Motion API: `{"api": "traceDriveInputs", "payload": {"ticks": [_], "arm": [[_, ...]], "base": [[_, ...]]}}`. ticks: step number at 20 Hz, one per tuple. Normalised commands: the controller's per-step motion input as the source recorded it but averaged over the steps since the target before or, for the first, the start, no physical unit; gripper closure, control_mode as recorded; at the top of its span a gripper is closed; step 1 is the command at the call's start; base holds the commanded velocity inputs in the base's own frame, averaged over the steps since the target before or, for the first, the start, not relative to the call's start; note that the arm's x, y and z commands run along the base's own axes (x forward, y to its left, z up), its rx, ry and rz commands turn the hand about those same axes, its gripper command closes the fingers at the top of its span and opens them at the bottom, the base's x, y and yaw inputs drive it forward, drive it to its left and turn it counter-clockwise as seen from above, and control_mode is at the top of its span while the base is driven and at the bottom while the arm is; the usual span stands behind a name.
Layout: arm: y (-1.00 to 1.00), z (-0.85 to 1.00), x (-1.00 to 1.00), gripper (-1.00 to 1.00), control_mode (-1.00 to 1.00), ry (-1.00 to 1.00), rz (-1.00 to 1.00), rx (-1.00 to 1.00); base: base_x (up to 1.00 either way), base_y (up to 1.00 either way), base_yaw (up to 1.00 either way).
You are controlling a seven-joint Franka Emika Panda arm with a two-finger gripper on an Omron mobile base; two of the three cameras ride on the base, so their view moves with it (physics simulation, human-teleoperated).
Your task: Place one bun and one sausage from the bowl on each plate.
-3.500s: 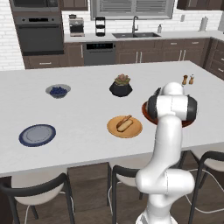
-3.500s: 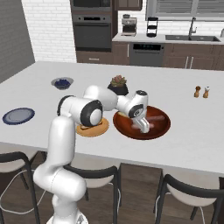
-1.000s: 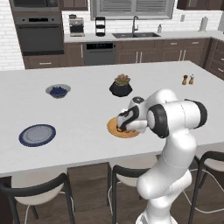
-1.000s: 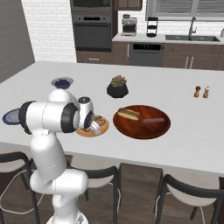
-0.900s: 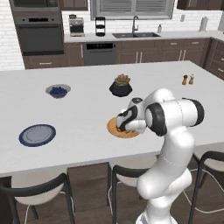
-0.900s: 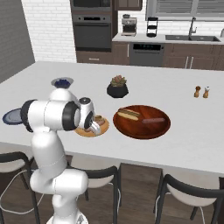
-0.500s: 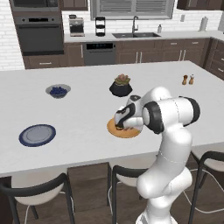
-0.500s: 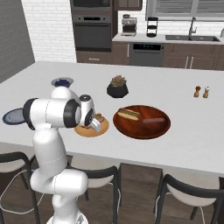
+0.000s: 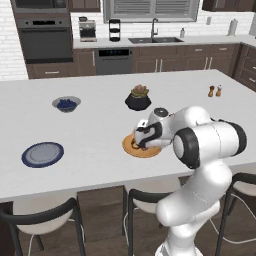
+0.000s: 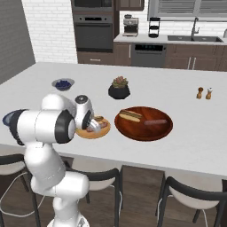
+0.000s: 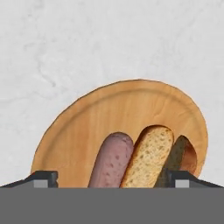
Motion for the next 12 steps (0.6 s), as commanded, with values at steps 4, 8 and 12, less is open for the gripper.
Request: {"api": "traceDriveInputs", "payload": {"ticks": [4,8,12], "arm": [[-0.01,0.96,-0.36,-1.00,-1.00,-0.05,-0.05,0.00],[-0.05,0.66,-0.08,-1.00,-1.00,0.02,-0.54,-0.05],[-0.13,0.60,0.00,-1.00,-1.00,0.14,-0.71,0.05]], "base": [[0.00,0.00,0.00],[0.00,0.00,0.00],[0.00,0.00,0.00]]}}
